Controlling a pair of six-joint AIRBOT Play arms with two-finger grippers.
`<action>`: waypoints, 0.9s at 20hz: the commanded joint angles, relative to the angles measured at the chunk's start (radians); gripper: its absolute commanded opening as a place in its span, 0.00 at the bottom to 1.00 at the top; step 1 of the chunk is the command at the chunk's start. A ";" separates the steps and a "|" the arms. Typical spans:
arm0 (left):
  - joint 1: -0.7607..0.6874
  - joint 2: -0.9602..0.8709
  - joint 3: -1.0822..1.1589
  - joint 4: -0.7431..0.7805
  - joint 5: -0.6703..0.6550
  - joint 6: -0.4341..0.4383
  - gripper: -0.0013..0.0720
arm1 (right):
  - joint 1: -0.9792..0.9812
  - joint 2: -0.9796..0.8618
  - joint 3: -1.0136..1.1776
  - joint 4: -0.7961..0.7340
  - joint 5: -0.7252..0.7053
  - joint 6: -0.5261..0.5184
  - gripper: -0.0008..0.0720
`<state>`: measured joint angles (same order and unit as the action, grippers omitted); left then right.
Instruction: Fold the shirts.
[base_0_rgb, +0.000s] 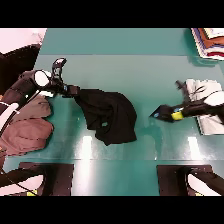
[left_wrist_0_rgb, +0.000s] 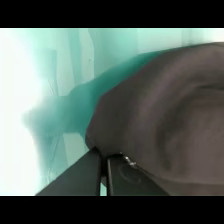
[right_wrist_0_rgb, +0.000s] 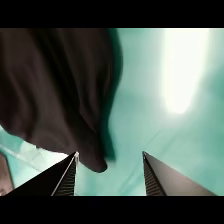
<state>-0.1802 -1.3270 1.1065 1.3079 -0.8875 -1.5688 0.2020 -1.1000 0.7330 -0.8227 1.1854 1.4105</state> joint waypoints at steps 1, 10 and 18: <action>0.000 0.000 0.007 0.000 -0.005 0.006 0.06 | 0.143 -0.126 -0.090 0.103 -0.171 -0.024 0.66; 0.000 0.002 0.008 0.002 -0.045 0.006 0.06 | 0.272 -0.419 0.229 0.111 -0.291 -0.089 0.04; 0.000 0.333 0.319 0.121 -0.154 0.048 0.05 | 0.082 -0.062 0.603 -0.175 -0.013 -0.083 0.03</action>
<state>-0.1802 -1.1168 1.3033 1.4067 -0.9913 -1.5505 0.3538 -1.2976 1.1995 -0.9108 1.0561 1.3304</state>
